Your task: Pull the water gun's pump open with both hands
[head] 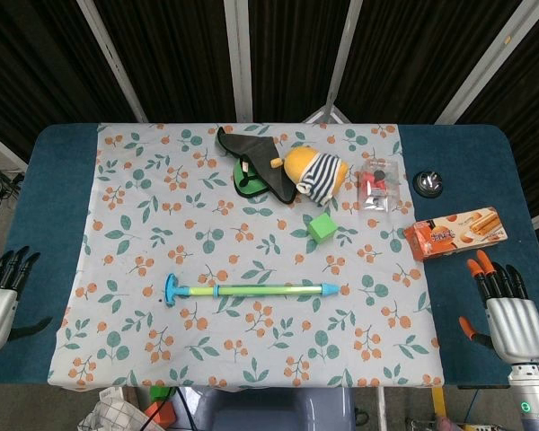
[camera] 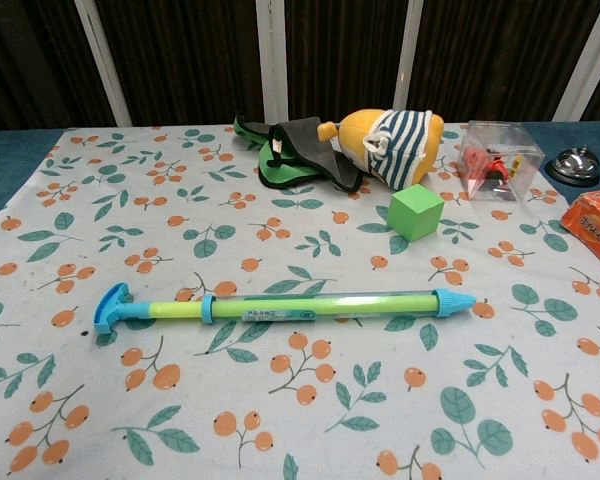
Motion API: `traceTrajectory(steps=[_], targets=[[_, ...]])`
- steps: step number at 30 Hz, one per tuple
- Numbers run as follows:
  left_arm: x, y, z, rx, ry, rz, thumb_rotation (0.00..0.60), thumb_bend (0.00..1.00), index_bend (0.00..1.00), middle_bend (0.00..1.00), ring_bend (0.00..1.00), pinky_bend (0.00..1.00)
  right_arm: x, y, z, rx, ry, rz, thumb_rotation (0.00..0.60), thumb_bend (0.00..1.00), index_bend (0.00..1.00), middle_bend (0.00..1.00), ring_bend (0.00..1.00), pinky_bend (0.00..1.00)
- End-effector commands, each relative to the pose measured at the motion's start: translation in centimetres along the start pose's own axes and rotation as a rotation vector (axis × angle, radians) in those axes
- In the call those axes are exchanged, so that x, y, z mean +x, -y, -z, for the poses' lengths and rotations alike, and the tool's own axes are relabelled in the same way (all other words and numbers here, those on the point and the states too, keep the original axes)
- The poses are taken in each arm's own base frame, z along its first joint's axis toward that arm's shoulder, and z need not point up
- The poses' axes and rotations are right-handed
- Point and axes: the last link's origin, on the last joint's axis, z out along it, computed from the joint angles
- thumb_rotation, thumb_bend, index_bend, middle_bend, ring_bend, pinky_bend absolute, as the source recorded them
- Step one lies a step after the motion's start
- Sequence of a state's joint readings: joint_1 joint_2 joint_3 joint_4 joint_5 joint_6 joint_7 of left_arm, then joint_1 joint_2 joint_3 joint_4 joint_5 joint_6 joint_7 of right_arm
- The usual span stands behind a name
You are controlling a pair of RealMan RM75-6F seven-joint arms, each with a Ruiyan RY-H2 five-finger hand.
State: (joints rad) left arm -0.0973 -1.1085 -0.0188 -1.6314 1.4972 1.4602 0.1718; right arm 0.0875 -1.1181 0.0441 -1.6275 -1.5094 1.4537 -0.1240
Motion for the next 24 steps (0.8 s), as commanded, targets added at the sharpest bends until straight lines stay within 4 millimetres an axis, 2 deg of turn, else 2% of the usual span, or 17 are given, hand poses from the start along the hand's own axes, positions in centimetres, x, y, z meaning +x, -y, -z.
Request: traceTrajectory(steps=[1,18,24], targets=[[-0.03,-0.03,-0.05,-0.001,0.001,0.001,0.6,0.04,0.0,0.0,0.0,0.0,0.02,-0.06,0.0,-0.002,-0.002,0.0,0.6,0.3,0.0,0.0,0.0,0.0],[-0.28,0.0,-0.18,0.014,0.03,0.011,0.6,0.04,0.0,0.0,0.0,0.0,-0.14,0.04,0.0,0.001,0.002,-0.001,0.6,0.3,0.0,0.0,0.0,0.0],[-0.2,-0.56,-0.4,-0.001,0.036,0.004,0.6,0.06,0.0,0.0,0.0,0.0,-0.16,0.02,0.12,-0.002,0.008,-0.018,0.6,0.3,0.0,0.0,0.0,0.0]])
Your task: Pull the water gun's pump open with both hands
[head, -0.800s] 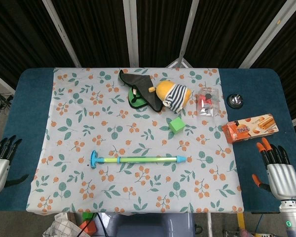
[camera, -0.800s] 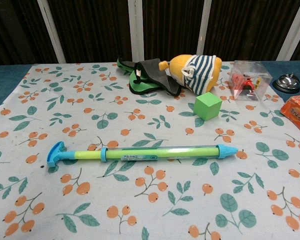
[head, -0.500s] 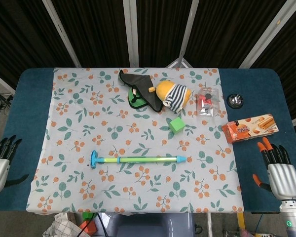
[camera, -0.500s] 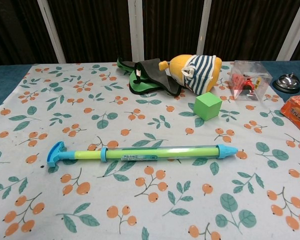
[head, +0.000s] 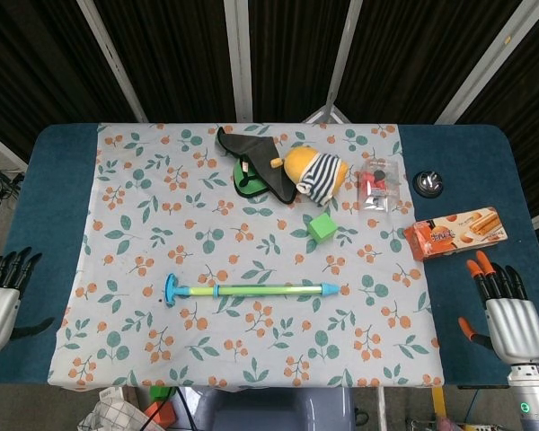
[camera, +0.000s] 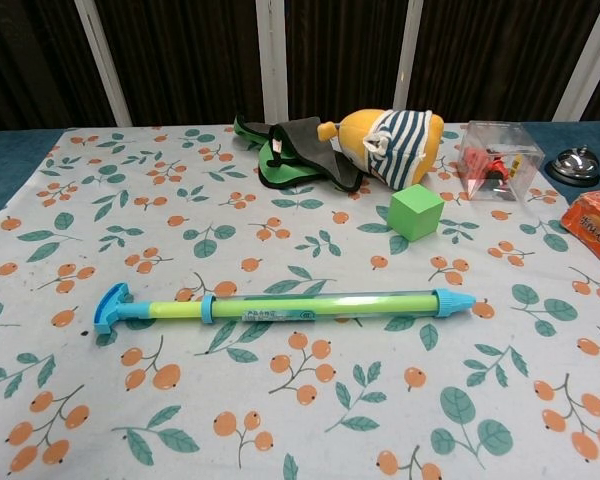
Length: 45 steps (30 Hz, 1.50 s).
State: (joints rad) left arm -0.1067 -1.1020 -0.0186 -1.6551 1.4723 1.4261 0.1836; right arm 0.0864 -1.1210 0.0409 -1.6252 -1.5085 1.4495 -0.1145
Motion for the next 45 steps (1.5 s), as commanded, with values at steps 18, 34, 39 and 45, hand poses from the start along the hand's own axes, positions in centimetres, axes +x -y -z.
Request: traceTrajectory(steps=[18,34,39,45], targets=[[-0.4,-12.2,-5.9,-0.196,0.064,-0.072,0.6,0.26,0.43,0.15,0.0,0.09,0.0,0.2,-0.1,0.005,0.008,-0.04,0.6,0.3,0.0,0.0,0.0,0.0],[-6.2,-22.3,-8.6,-0.215,0.194,-0.204,0.6,0.39,0.46,0.17,0.0,0.1,0.0,0.2,-0.3,0.003,0.022,-0.067,0.6,0.3,0.0,0.0,0.0,0.0],[-7.1,-24.1,-9.0,-0.21,0.216,-0.201,0.6,0.44,0.45,0.16,0.0,0.1,0.0,0.2,-0.3,0.002,0.027,-0.076,0.6,0.3,0.0,0.0,0.0,0.0],[-7.4,-25.1,-9.7,-0.195,0.217,-0.216,0.6,0.47,0.46,0.16,0.0,0.1,0.0,0.2,-0.3,0.003,0.028,-0.084,0.6,0.3,0.0,0.0,0.0,0.0]])
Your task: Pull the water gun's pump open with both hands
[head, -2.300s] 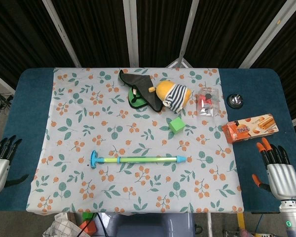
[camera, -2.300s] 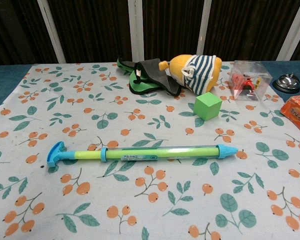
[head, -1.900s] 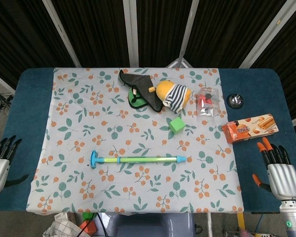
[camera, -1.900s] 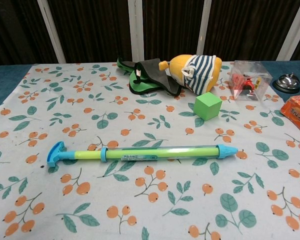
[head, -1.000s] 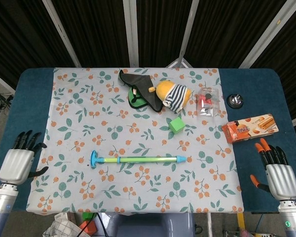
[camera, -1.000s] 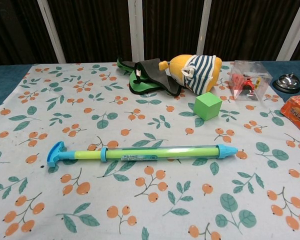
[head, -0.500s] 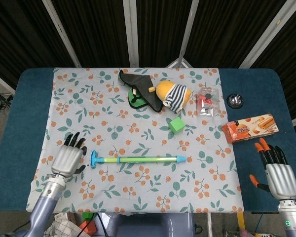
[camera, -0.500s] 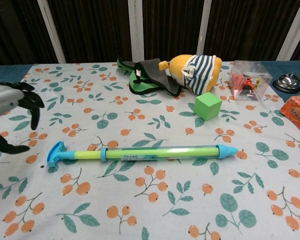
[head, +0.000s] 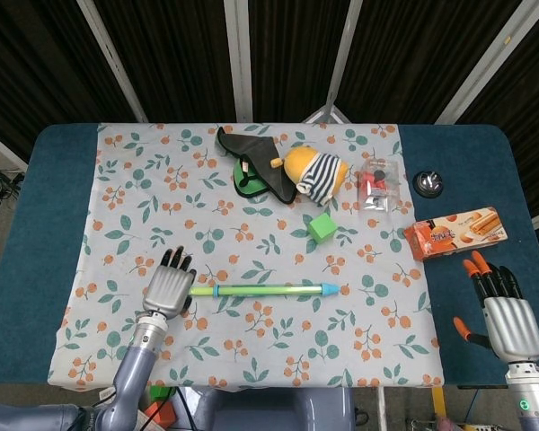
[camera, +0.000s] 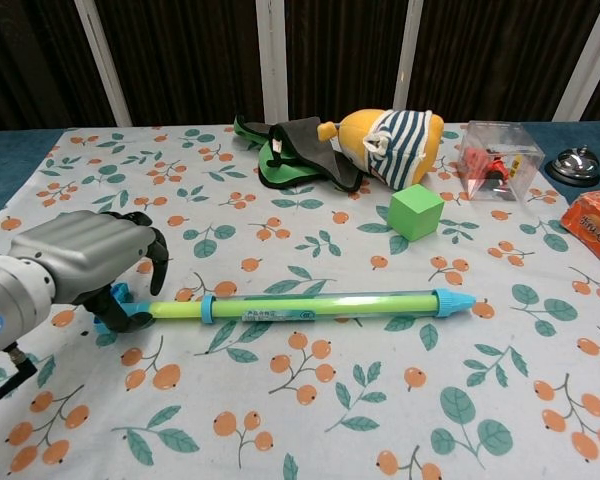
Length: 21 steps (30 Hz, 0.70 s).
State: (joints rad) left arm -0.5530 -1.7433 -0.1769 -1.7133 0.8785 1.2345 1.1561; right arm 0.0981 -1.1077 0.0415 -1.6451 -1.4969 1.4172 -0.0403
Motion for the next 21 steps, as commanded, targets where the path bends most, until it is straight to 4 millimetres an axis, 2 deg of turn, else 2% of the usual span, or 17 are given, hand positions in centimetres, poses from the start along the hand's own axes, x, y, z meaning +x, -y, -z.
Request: traceTrajectory(steps=[1,21], targets=[[0.08,-0.18,-0.37,0.01,0.002,-0.005,0.6,0.47,0.45,0.16,0.0,0.1,0.0,0.02,0.0,-0.001,0.001,-0.005,0.6,0.3,0.0,0.0,0.0,0.0],[-0.84,0.19,-0.69,0.035,0.04,-0.013,0.6,0.47,0.47,0.16,0.0,0.1,0.0,0.02,0.03,-0.006,0.002,-0.011,0.6,0.3,0.0,0.0,0.0,0.0]])
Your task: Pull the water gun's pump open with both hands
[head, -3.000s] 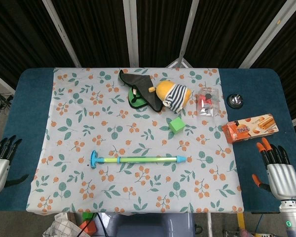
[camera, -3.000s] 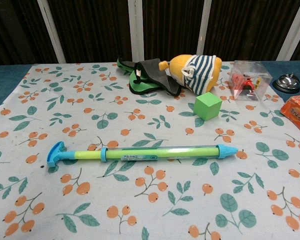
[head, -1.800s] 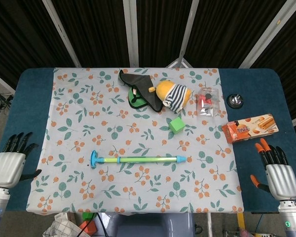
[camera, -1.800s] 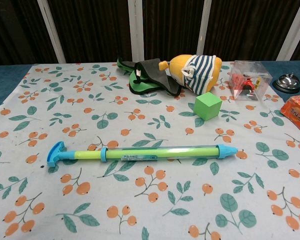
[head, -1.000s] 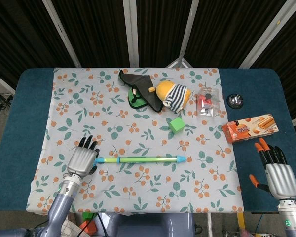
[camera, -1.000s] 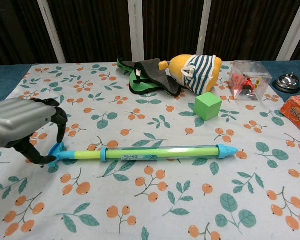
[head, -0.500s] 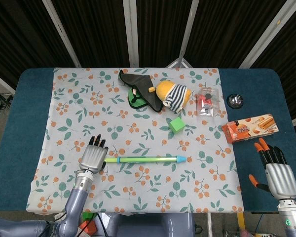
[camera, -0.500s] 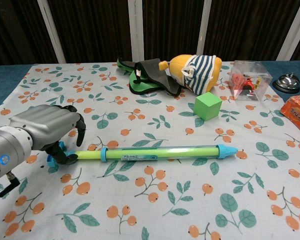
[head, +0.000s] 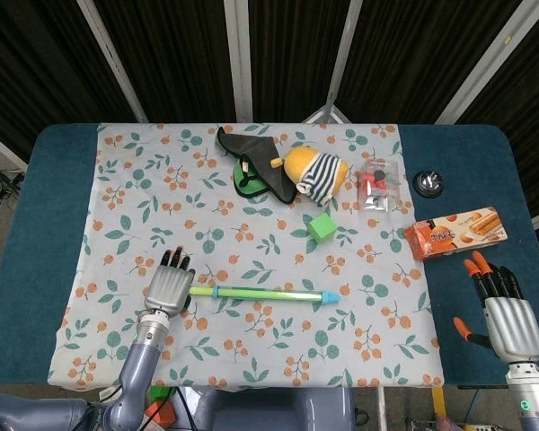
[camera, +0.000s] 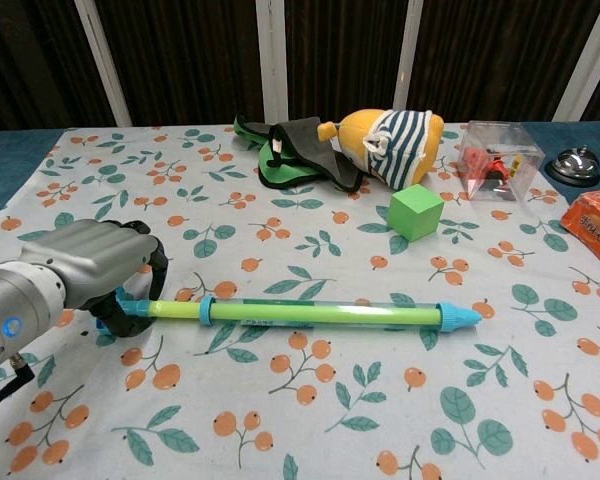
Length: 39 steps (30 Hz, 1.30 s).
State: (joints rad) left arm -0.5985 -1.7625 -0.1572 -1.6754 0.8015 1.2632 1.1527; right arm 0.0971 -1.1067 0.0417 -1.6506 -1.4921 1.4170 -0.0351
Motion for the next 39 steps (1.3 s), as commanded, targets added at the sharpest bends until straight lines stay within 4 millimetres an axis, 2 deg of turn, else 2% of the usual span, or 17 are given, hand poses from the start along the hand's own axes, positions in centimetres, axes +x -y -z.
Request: traceTrajectory(steps=[1,21,26,28,33,39], targets=[[-0.1,0.3,-0.1,0.006,0.003,0.0,0.6,0.47,0.47,0.16,0.0,0.1,0.0,0.0,0.0,-0.001,0.002,-0.001,0.6,0.3,0.0,0.0,0.0,0.0],[0.0,0.6,-0.4,-0.019,-0.061,-0.017,0.6,0.53,0.58,0.19,0.0,0.1,0.0,0.4,0.0,0.014,-0.005,0.002,0.6,0.3,0.0,0.0,0.0,0.0],[-0.1,0.5,-0.5,-0.039,-0.065,-0.029,0.6,0.53,0.58,0.19,0.0,0.1,-0.2,2.4,-0.3,0.084,0.013,0.007,0.6,0.3,0.0,0.0,0.0,0.0],[-0.1,0.4,-0.4,-0.046,-0.066,-0.03,0.6,0.53,0.58,0.19,0.0,0.1,-0.4,3.3,-0.8,0.104,0.03,0.009,0.6,0.3,0.04,0.0,0.0,0.0],[0.3,0.1,-0.3,-0.069,-0.077,-0.037,0.6,0.53,0.58,0.19,0.0,0.1,-1.2,6.3,-3.5,0.124,0.086,0.01,0.6,0.3,0.18,0.03,0.0,0.0],[1.0,0.0,-0.3,-0.071,-0.089,-0.035,0.6,0.53,0.59,0.19,0.0,0.1,-2.9,9.5,-5.9,0.118,0.179,-0.002,0.6,0.3,0.22,0.05,0.0,0.0]])
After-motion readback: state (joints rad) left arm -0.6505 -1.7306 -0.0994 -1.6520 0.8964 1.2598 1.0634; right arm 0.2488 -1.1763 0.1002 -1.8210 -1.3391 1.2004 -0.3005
